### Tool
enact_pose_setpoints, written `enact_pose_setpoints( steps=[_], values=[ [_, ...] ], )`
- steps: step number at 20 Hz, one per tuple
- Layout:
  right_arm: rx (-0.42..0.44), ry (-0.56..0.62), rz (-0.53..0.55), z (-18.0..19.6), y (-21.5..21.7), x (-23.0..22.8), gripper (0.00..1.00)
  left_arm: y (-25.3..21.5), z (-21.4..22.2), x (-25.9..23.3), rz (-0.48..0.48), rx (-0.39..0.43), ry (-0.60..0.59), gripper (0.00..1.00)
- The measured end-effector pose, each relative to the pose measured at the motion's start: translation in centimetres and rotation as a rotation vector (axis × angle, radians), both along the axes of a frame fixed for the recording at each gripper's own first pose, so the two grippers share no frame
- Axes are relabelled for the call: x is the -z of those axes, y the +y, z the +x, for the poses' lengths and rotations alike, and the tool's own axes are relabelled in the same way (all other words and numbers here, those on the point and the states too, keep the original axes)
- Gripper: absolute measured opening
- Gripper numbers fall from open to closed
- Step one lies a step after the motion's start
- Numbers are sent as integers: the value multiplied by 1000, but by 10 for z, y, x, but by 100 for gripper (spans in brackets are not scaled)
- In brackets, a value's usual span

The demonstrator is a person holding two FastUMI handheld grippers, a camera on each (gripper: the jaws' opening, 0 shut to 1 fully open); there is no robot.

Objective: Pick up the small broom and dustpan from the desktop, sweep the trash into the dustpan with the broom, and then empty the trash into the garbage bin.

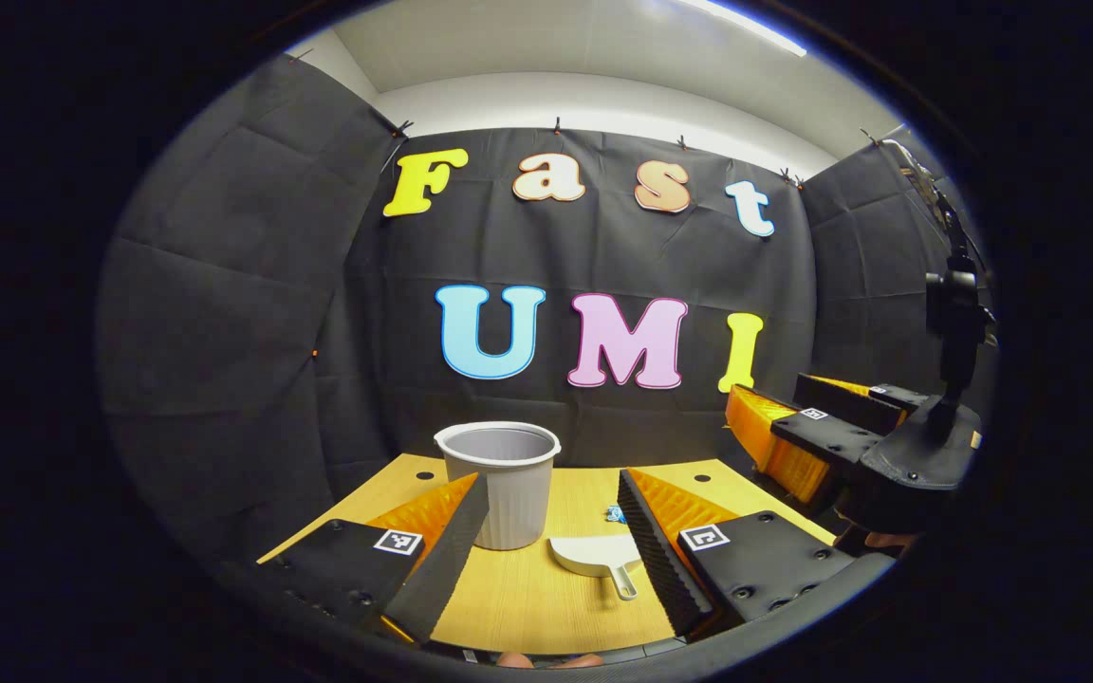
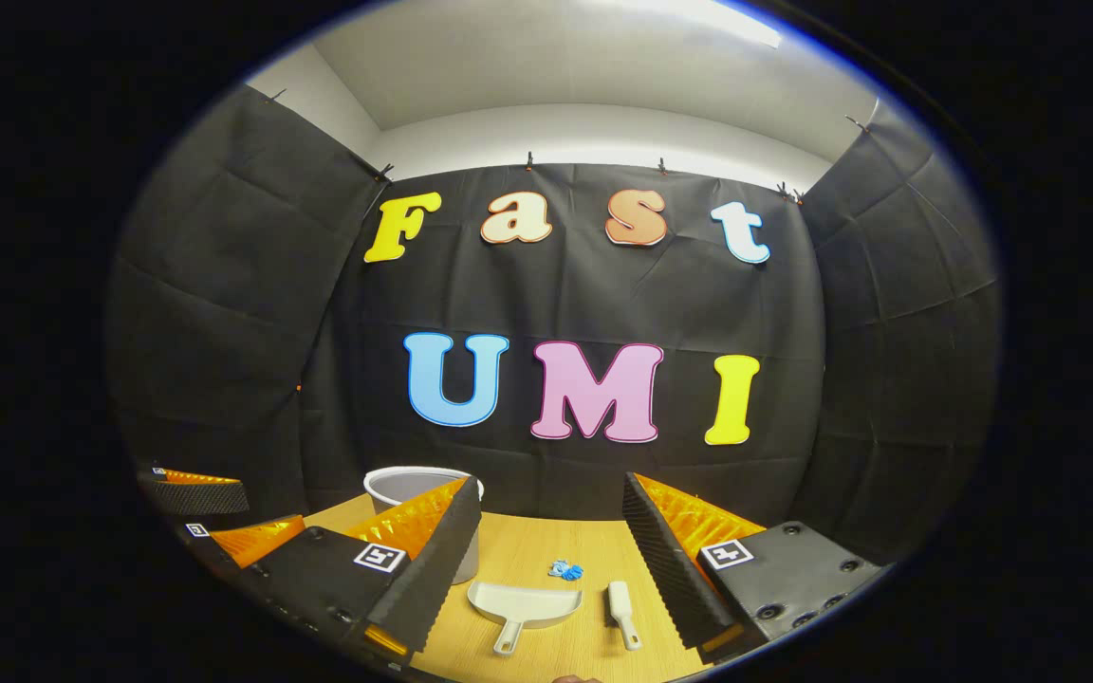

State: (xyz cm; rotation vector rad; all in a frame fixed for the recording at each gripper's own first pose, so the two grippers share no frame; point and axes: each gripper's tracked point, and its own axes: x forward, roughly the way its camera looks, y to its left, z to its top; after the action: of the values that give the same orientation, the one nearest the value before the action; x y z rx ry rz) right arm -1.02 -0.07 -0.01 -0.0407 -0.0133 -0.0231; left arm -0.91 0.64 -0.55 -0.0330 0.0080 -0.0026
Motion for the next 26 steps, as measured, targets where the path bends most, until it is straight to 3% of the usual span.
enact_pose_setpoints(
  steps=[2, 4, 8, 11, 12, 13, 14, 18, 19, 24, 26],
  values=[
    [10, -4, 3, 0, -2, 0, 96, 2, 0, 0, 0, -2, -1, 81],
    [25, -3, -5, -1, -5, 3, 92, 4, 0, 0, 3, -10, -8, 84],
    [27, 16, 1, 0, -5, 8, 92, 3, 5, 1, 28, -11, -11, 81],
    [44, 0, -14, 0, -11, 1, 92, -4, 9, 0, 28, 13, -21, 84],
    [50, -5, -18, 1, -15, -1, 96, -6, 10, -1, 33, 18, -24, 84],
    [56, -4, -21, 0, -18, -2, 96, -7, 12, 0, 38, 20, -25, 81],
    [68, -5, -27, 1, -22, -2, 92, -10, 14, -2, 42, 29, -28, 81],
    [102, -16, -68, 1, -35, -9, 92, -27, 23, -4, 48, 77, -36, 84],
    [105, -14, -72, 4, -36, -9, 96, -31, 29, -1, 50, 86, -28, 81],
    [115, -4, -71, 14, -51, -9, 96, -56, 52, -2, 17, 144, 8, 84],
    [129, -28, -67, 23, -63, -14, 92, -59, 66, -4, 37, 137, 9, 81]
  ],
)
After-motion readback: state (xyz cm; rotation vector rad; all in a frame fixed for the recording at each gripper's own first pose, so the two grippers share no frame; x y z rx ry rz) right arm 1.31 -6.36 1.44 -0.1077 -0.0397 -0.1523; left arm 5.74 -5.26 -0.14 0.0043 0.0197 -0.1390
